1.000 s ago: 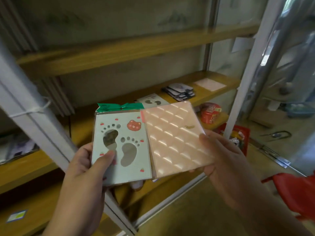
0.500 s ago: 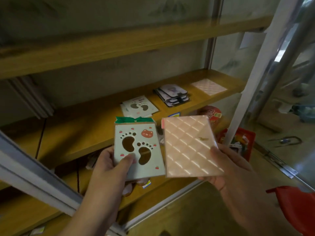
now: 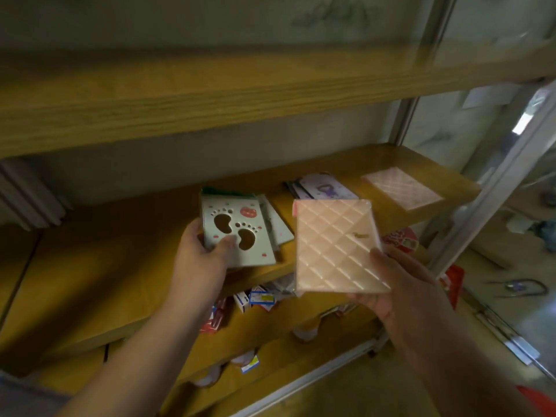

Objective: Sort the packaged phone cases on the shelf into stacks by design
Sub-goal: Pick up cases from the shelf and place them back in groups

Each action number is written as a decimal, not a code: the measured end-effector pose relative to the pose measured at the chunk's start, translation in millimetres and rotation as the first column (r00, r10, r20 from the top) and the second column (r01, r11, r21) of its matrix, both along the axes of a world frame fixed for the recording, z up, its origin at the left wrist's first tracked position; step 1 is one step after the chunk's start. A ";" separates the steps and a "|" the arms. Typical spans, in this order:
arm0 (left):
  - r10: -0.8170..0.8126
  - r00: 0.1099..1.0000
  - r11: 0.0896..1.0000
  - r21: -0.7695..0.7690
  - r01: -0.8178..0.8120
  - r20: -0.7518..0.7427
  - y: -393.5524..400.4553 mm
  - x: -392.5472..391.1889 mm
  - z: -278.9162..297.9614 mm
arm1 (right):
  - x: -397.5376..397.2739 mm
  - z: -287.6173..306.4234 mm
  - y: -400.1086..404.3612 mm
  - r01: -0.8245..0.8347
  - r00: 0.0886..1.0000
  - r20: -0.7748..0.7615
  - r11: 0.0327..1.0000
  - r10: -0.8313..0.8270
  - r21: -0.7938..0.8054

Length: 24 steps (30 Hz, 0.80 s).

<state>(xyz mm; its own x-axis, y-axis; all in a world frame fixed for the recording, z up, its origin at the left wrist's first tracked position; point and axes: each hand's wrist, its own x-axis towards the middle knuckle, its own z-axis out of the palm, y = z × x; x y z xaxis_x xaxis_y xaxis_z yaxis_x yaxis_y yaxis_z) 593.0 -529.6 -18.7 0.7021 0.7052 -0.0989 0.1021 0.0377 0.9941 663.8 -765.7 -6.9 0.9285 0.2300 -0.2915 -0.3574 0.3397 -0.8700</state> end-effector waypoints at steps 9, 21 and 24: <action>0.103 0.938 0.826 0.554 0.104 -0.330 23.9 37.3 -20.9 | 36.4 -5.6 21.2 -0.114 0.993 0.000 0.992 0.114 0.046; 0.142 0.897 0.363 0.865 0.347 -0.419 -42.7 73.6 -5.3 | 109.9 -16.8 -17.5 -0.256 0.963 0.057 0.962 0.262 -0.101; 0.076 0.914 0.363 0.865 0.347 -0.399 -75.6 99.0 -4.3 | 142.8 -13.7 -42.0 -0.242 0.962 0.093 0.960 0.256 -0.139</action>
<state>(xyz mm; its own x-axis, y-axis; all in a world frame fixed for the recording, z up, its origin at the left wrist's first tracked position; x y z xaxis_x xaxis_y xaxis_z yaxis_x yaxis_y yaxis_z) 692.1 -605.2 -22.9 0.8658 0.4010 0.2994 0.3156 -0.9018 0.2953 806.6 -807.7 -20.6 0.8743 0.4256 -0.2334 -0.3175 0.1377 -0.9382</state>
